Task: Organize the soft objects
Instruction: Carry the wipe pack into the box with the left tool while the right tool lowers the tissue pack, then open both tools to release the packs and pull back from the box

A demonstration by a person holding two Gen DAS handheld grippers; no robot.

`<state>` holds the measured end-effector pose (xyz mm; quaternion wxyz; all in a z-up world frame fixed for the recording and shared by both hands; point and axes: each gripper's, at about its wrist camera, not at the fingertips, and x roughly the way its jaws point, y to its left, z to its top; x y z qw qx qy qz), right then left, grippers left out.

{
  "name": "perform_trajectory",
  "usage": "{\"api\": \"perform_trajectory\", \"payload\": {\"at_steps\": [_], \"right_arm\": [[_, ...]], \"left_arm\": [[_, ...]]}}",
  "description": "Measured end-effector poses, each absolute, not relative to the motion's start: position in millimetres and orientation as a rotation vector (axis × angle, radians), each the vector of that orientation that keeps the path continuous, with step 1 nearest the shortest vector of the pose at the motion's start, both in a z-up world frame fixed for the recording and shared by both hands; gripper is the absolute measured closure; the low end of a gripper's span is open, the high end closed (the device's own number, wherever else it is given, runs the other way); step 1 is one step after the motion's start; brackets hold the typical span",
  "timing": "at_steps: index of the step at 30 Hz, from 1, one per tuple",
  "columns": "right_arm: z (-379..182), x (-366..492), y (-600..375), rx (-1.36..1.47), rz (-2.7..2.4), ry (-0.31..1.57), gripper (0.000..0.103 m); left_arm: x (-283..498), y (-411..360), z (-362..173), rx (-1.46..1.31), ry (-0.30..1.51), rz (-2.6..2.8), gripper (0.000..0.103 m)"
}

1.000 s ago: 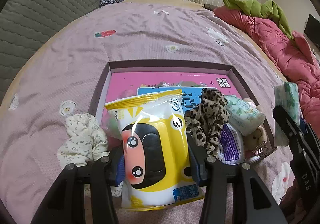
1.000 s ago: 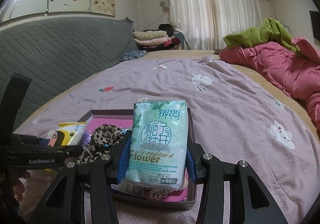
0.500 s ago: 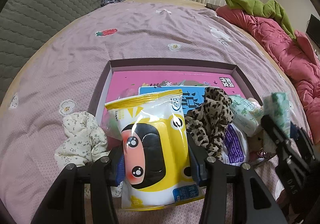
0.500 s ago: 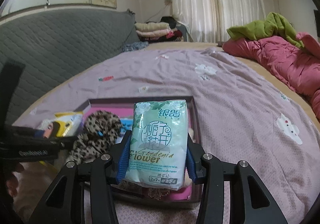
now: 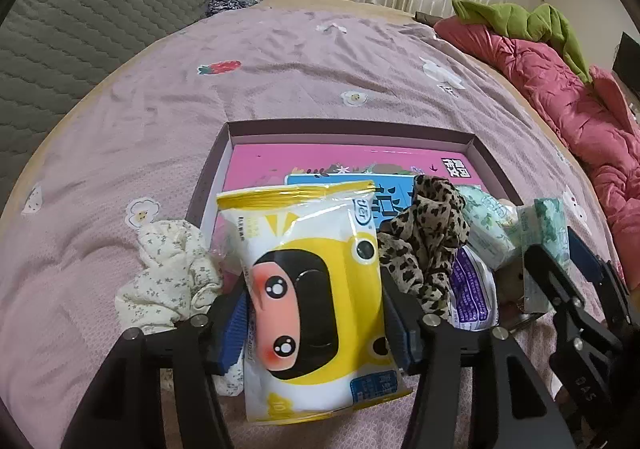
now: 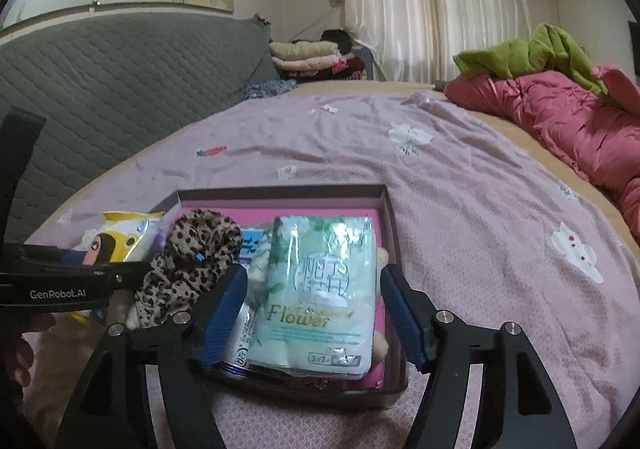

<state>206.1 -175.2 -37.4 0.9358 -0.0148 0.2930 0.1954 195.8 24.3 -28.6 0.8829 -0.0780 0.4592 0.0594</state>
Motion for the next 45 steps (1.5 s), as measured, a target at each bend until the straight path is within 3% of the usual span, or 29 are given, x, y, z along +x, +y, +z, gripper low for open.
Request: {"api": "perform_trajectory", "payload": {"at_steps": [21,31,45], "right_arm": [[2.8,142.2,-183.6,-0.059,0.363,0.546,0.032],[7.4,119.6,-175.1,-0.049,0.362,0.600,0.032],[10.3,73.9,-168.5,-0.076,0.284,0.683,0.032]], "left_arm": [[183.8,44.4,-4.3,-0.200,0.864,0.137,0.041],[131.6,41.5,22.7,-0.178,0.827,0.156,0.040],[54.8,6.8,14.9,-0.126,0.867,0.105,0.040]]}}
